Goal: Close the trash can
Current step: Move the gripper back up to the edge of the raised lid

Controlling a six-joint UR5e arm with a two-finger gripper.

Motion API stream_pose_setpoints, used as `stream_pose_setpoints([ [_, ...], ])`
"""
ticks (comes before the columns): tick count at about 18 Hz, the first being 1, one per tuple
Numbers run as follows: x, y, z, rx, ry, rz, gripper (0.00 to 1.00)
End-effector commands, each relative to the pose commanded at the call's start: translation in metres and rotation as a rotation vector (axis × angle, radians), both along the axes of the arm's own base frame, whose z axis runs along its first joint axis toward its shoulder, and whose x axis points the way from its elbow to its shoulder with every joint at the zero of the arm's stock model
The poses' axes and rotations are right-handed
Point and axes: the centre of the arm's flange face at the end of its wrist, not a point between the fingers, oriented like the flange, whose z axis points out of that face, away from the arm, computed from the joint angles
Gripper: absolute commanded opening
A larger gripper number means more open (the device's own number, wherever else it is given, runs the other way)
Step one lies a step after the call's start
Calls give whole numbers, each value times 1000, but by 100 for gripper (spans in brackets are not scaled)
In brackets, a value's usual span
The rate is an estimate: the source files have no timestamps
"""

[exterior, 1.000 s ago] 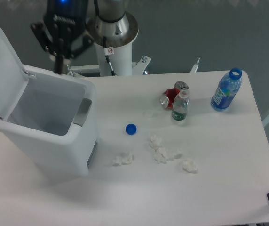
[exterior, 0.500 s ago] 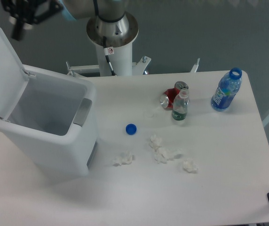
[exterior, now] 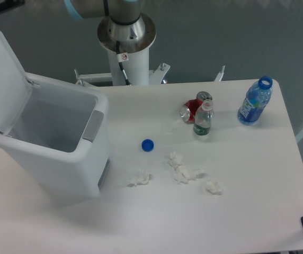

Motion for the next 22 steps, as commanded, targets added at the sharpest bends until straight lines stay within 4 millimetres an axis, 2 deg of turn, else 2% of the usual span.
stream_pose_setpoints([
  [5, -1, 16, -17, -29, -13, -20, 16],
  [14, -5, 22, -33, -48, -8, -33, 18],
  [22, -7, 22, -38, -55, 3, -33, 18],
])
